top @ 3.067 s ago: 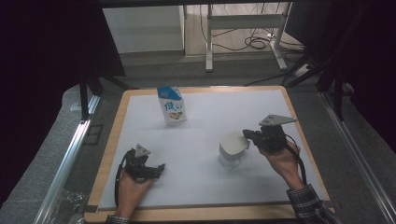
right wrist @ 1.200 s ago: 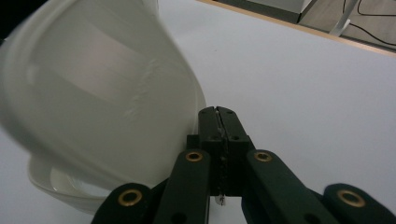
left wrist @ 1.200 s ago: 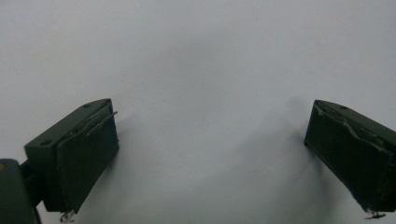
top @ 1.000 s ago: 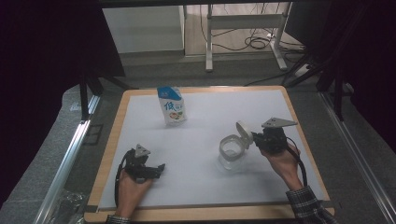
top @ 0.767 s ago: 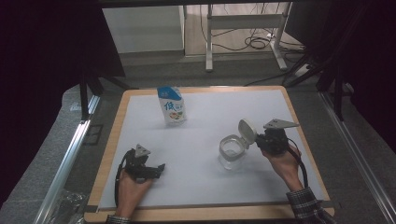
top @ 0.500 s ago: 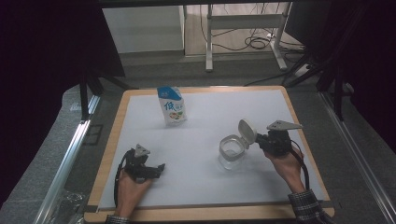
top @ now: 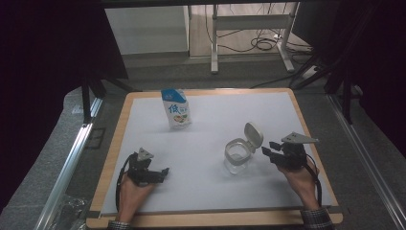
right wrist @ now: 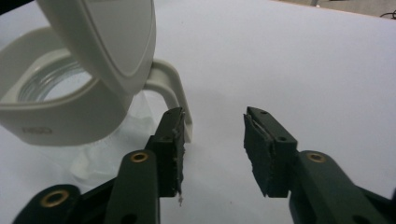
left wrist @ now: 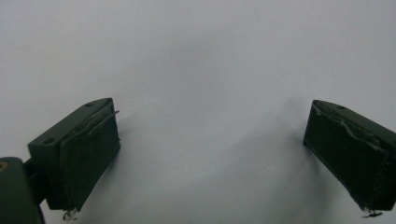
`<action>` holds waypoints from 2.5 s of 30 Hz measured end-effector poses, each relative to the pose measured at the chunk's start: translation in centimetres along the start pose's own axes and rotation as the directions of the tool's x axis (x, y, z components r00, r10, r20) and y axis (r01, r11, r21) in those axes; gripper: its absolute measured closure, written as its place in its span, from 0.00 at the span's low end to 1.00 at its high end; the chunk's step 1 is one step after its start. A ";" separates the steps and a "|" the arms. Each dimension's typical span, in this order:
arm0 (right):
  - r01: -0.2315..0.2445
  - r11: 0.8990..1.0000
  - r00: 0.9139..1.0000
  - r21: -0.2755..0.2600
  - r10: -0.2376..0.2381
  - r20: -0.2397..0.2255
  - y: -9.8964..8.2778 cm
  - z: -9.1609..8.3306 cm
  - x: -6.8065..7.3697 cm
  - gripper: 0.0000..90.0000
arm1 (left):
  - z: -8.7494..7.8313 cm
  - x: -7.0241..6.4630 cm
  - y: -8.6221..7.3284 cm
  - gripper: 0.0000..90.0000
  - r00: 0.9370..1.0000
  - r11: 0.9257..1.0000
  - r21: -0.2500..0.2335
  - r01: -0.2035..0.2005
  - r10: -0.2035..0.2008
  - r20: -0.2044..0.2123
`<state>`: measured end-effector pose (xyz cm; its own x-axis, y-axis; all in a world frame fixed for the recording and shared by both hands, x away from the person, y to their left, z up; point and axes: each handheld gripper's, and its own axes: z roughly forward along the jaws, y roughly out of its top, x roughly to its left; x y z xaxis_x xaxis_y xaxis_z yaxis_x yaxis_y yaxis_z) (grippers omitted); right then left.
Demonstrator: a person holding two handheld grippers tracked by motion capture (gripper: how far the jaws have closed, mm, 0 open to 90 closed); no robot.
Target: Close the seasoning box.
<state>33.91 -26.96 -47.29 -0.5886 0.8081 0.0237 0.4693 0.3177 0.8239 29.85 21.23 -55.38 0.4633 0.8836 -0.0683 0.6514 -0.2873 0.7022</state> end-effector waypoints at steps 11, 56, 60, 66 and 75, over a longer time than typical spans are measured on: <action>-0.023 1.000 1.000 0.011 0.023 -0.005 -1.5 -0.1 0.6 0.50 | -0.7 1.4 0.7 0.06 0.999 1.000 -0.010 0.016 -0.016 0.047; 0.026 0.992 1.000 0.120 -0.028 0.012 -5.9 1.6 1.5 0.37 | -0.6 4.7 11.3 0.19 0.989 0.993 -0.107 -0.050 0.065 0.136; 0.048 0.990 0.998 0.132 -0.051 0.020 -5.9 1.7 1.8 0.35 | -0.3 4.9 12.0 0.21 0.989 0.992 -0.100 -0.076 0.088 0.119; 0.063 0.989 0.997 0.134 -0.068 0.031 -5.9 1.8 2.0 0.35 | 0.2 5.6 13.0 0.26 0.987 0.990 -0.098 -0.098 0.109 0.117; 0.063 0.989 0.997 0.133 -0.068 0.031 -5.9 1.8 2.0 0.35 | 1.2 6.5 14.8 0.36 0.987 0.991 -0.099 -0.094 0.106 0.121</action>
<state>31.14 -26.32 -53.15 -0.5986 0.7995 -0.0500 0.5145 0.4316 0.7409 43.18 22.30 -46.27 0.5988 0.7970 -0.0788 0.5423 -0.3311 0.7722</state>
